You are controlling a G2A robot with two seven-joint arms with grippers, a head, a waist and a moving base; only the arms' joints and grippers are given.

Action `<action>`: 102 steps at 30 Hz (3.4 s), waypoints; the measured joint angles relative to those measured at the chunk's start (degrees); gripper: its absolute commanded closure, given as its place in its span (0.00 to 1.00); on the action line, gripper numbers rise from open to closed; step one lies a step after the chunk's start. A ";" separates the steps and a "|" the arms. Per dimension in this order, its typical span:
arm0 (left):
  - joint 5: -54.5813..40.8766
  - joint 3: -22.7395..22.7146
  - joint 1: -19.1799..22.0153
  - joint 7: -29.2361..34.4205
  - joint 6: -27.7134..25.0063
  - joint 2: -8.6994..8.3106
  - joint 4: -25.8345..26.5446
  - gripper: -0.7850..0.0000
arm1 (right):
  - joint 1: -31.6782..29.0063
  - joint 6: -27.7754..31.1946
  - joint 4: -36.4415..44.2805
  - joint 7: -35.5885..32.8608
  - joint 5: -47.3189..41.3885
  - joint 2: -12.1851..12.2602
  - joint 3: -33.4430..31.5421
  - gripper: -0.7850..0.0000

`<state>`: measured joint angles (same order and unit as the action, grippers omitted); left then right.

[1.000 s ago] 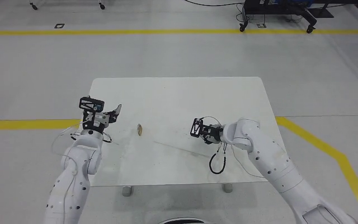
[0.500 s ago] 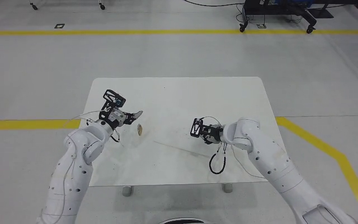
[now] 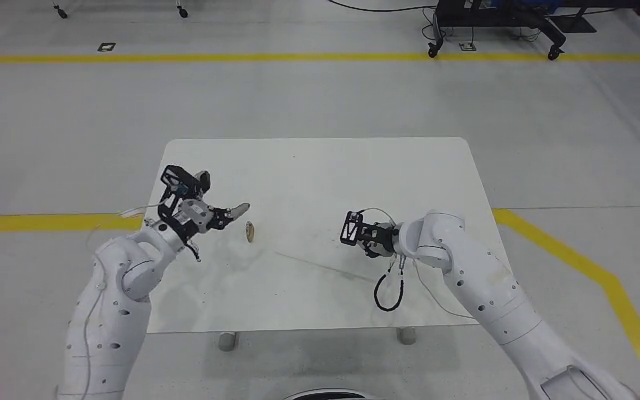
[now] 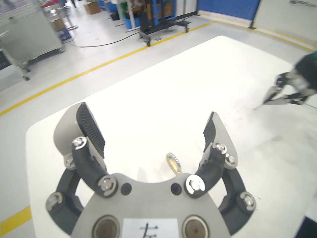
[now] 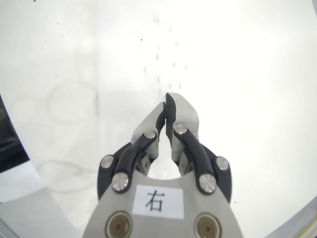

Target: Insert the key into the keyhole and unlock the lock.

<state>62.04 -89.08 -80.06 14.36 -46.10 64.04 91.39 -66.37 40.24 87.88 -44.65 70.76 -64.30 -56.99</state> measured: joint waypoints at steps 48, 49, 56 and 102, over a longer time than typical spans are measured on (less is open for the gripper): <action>27.93 43.54 22.48 10.80 11.22 5.99 -16.61 0.00 | -4.09 0.66 2.22 10.71 -1.01 1.45 -4.49 1.00; 27.91 43.37 22.39 10.61 11.30 5.96 -16.48 0.00 | -4.55 0.92 2.43 11.54 -1.35 1.61 -5.15 1.00; 27.92 36.93 18.47 7.04 10.70 3.83 -9.59 0.00 | -8.47 3.27 4.29 18.21 -3.93 2.85 -10.44 1.00; -41.88 30.40 15.46 2.82 -11.90 -3.09 -9.24 0.00 | -11.37 5.89 -1.88 28.32 -26.52 2.21 -9.69 1.00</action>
<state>20.15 -58.68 -64.61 17.18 -58.00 60.95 82.14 -77.75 46.13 86.00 -16.33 44.24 -62.09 -66.68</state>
